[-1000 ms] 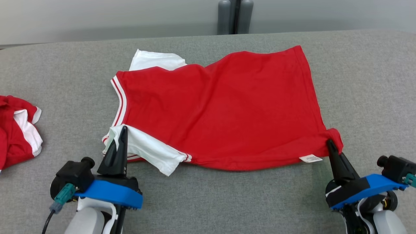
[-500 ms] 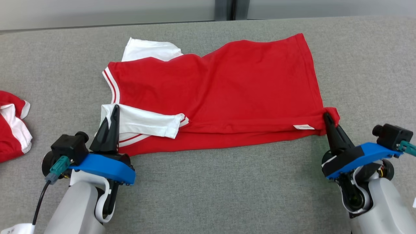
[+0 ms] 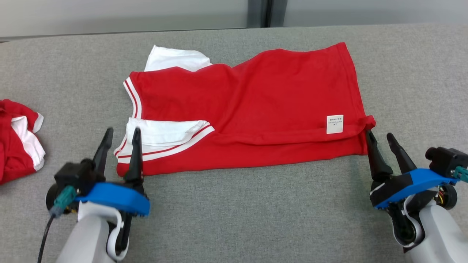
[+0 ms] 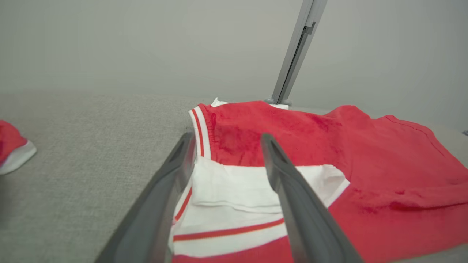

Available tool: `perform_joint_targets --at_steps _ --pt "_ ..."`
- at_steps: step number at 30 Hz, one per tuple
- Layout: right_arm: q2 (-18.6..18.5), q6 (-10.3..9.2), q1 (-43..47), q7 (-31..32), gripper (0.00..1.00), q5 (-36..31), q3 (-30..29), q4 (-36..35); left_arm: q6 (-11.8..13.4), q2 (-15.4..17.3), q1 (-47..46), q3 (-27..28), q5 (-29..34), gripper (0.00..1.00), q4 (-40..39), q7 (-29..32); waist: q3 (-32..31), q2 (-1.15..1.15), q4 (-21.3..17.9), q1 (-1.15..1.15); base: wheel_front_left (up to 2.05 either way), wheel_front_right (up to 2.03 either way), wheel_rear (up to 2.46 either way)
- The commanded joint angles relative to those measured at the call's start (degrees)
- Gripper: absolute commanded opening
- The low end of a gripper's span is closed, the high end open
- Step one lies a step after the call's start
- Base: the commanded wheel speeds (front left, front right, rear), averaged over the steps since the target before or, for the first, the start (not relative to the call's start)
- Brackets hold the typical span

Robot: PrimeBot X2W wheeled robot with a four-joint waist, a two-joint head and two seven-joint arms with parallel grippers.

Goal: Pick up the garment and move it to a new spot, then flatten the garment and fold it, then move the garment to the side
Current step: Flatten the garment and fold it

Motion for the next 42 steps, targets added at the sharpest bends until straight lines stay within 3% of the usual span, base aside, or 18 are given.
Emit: perform_joint_targets --at_steps 1,10,24,25,26,27,28,35,42 --pt "-0.84 0.01 0.73 -0.34 1.00 -0.59 0.22 0.22 0.16 0.00 1.31 0.37 0.34 1.00 -0.28 -0.28 -0.22 0.00 -0.02 0.00 0.00 0.00 0.00" --pt "-1.43 0.01 -0.74 0.26 1.00 -3.68 1.31 3.53 -0.12 0.04 6.06 0.38 1.22 1.00 2.79 -0.29 -0.34 0.00 0.48 0.00 0.00 0.00 0.00" --pt "-0.97 0.01 -5.28 -1.80 1.00 -6.50 4.31 13.34 -0.68 -0.98 1.11 -1.96 0.45 1.00 12.03 -0.16 0.82 0.00 0.81 0.00 0.00 0.00 0.00" --pt "-0.85 0.01 -5.61 -2.00 0.87 -6.40 4.60 13.88 -0.77 -1.20 0.66 -2.11 0.09 0.98 12.54 -0.15 0.90 0.00 0.76 0.00 0.00 0.00 0.00" --pt "-0.73 0.01 -5.99 -2.24 0.56 -6.19 4.93 14.43 -0.83 -1.31 0.26 -2.29 -0.12 0.49 13.16 -0.10 0.95 0.00 0.72 0.00 0.00 0.00 0.00" --pt "-0.51 0.01 -6.33 -2.47 0.15 -5.70 5.32 14.74 -0.90 -1.32 -0.18 -2.48 -0.27 0.27 13.63 -0.07 1.00 0.00 0.68 0.00 0.00 0.00 0.00" --pt "-0.34 0.01 -6.63 -2.86 0.00 -5.20 5.60 15.04 -0.91 -1.35 -0.53 -2.61 -0.36 0.00 13.99 -0.06 1.02 0.00 0.64 0.00 0.00 0.00 0.00" --pt "-1.22 0.01 -5.96 -5.60 0.00 -2.26 7.41 15.49 -1.17 -1.91 0.96 -0.94 -0.35 0.00 10.24 -0.16 -0.94 0.00 0.74 0.00 0.00 0.00 0.00" --pt "-2.06 0.01 0.17 -6.65 0.00 1.70 8.12 11.13 -1.07 -2.90 7.99 1.87 -0.20 0.00 3.67 -0.18 -5.06 0.00 1.20 0.00 0.00 0.00 0.00"
